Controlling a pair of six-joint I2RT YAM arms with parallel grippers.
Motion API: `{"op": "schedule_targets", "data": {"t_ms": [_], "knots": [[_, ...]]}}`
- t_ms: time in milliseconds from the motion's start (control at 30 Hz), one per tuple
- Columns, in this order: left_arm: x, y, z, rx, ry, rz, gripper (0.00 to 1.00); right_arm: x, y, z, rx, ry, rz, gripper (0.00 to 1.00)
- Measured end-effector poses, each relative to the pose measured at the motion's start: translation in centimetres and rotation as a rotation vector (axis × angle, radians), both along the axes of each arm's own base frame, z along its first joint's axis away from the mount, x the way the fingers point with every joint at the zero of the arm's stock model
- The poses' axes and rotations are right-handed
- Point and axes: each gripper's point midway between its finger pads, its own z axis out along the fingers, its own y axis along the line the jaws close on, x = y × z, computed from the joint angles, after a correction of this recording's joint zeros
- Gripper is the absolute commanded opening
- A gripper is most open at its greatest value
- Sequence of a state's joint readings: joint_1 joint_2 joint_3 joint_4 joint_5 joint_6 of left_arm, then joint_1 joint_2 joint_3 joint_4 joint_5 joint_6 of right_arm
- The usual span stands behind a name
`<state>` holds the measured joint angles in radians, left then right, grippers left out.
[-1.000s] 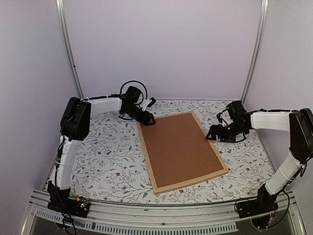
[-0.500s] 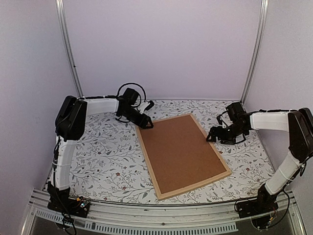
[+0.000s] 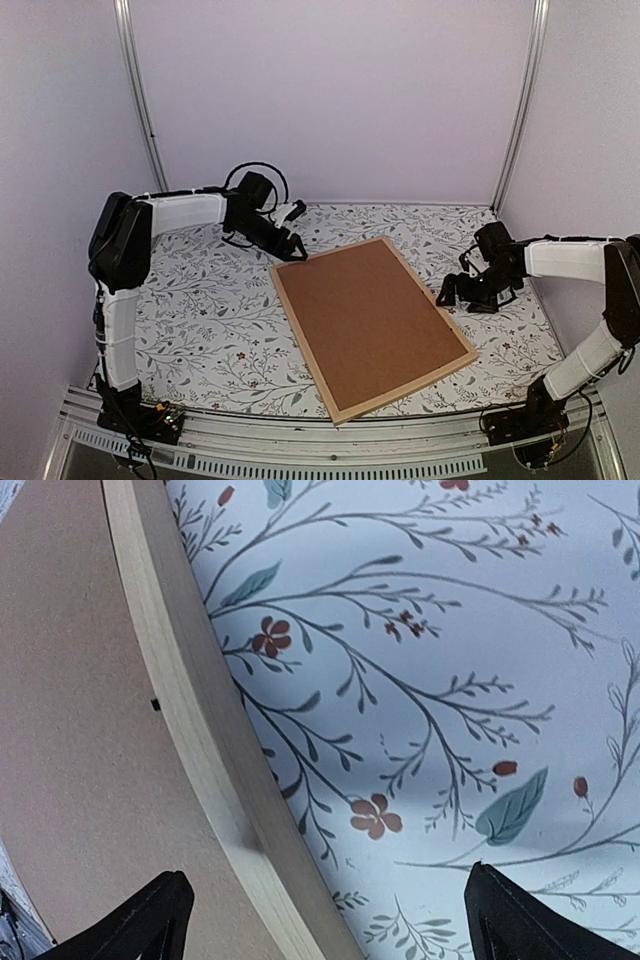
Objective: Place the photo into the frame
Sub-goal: Rotate the photo frame at the center of the board.
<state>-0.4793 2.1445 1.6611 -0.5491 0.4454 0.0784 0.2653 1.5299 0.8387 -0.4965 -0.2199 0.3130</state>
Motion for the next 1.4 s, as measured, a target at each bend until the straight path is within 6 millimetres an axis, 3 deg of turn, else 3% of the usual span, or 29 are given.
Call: {"op": "schedule_targets", "data": {"t_ms": [367,667,900,1200,1400], "knots": [[4.8,0.3,2.4,0.003,-0.143,0.135,0.84,-4.9,-0.8,0.5,0.089,0.044,-0.111,0.99],[5.7,-0.3,0.6,-0.019,-0.126,0.166,0.84,-8.8,-0.3,1.1,0.134,0.062,-0.218,0.98],[5.8,-1.0,0.2,-0.036,-0.12,0.166,0.84,-11.5,-0.5,-0.2,0.087,0.126,-0.269,0.98],[6.7,-1.9,-1.3,-0.035,-0.114,0.163,0.84,-13.6,0.5,-1.5,0.084,0.177,-0.261,0.98],[6.5,-2.3,-2.4,-0.029,-0.098,0.152,0.83,-12.9,1.9,-1.4,0.111,0.17,-0.252,0.98]]}}
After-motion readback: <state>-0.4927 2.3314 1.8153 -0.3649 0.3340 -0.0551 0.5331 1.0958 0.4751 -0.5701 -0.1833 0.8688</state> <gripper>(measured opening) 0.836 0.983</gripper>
